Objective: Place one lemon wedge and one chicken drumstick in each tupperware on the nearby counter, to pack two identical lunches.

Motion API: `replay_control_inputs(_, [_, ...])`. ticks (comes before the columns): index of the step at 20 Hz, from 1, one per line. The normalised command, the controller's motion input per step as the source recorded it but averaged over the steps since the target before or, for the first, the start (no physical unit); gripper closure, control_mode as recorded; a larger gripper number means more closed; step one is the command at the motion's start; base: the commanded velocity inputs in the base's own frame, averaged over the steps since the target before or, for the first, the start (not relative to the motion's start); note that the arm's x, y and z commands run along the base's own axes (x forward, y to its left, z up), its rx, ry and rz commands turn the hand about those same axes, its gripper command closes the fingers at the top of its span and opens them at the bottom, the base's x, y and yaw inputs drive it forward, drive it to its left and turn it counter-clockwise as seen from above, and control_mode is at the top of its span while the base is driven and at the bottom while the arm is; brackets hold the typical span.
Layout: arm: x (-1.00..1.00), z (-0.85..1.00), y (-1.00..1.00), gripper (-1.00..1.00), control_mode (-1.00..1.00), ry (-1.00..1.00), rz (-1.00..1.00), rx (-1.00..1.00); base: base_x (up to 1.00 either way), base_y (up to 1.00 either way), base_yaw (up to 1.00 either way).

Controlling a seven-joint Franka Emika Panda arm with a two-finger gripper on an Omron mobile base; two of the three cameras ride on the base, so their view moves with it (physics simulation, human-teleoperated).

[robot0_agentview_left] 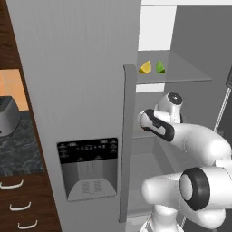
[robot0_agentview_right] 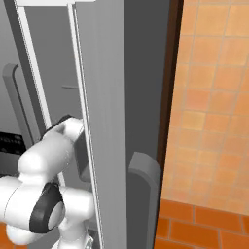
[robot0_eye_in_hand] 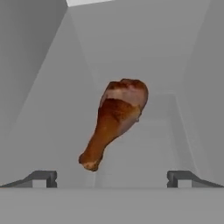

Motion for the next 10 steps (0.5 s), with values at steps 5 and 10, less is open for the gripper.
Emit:
replay_control_inputs(5, [0.84, -0.33, 0.0, -1.0, -1.0, 0.01, 0.0, 0.0, 0.0, 0.0, 0.0])
replay_control_inputs(10, [0.72, -0.5, -0.01, -1.0, -1.0, 0.01, 0.0, 0.0, 0.0, 0.0, 0.0])
